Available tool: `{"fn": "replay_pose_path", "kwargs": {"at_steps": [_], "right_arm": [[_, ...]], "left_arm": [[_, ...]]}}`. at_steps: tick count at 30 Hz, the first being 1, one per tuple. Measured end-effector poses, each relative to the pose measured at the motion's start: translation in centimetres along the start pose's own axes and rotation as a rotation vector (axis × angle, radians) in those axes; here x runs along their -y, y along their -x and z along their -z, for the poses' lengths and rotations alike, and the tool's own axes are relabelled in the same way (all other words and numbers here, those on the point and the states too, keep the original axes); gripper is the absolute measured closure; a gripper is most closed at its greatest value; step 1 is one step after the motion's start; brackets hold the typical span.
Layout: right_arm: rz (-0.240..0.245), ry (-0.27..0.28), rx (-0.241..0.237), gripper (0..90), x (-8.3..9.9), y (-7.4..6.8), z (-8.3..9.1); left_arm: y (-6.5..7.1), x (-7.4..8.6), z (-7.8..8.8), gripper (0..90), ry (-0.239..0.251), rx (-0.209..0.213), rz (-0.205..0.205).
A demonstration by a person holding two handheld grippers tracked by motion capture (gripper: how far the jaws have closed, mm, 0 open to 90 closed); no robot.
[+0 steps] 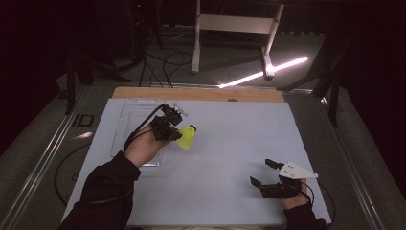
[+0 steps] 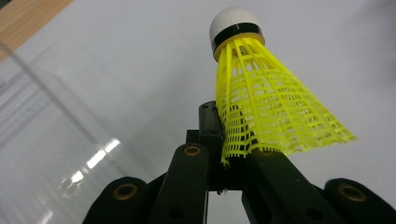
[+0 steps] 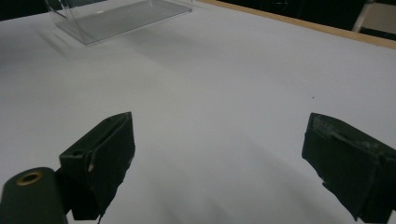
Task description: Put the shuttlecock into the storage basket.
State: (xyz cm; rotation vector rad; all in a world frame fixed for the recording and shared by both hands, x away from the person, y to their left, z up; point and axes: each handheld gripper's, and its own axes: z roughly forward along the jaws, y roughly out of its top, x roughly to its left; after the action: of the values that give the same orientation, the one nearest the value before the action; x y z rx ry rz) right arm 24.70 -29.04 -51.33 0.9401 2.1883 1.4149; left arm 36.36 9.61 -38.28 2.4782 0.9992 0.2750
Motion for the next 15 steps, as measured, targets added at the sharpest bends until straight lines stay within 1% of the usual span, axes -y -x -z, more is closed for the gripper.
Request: {"fn": "replay_pose_path", "kwargs": {"at_steps": [4,9,14,15], "right_arm": [[0.000,-0.001,0.002,9.5,0.0,0.0,0.0],[0.000,-0.003,0.002,9.5,0.0,0.0,0.0],[-0.001,-0.005,0.001,9.5,0.0,0.0,0.0],[-0.001,-0.005,0.001,9.5,0.0,0.0,0.0]], "left_arm": [[-1.2,0.5,0.9,90.0,0.021,-0.019,0.032],[-2.4,1.0,2.2,90.0,0.030,-0.030,0.057],[-3.5,1.6,3.2,90.0,0.033,-0.061,0.077],[-3.8,1.7,3.4,90.0,0.040,-0.064,0.088]]}}
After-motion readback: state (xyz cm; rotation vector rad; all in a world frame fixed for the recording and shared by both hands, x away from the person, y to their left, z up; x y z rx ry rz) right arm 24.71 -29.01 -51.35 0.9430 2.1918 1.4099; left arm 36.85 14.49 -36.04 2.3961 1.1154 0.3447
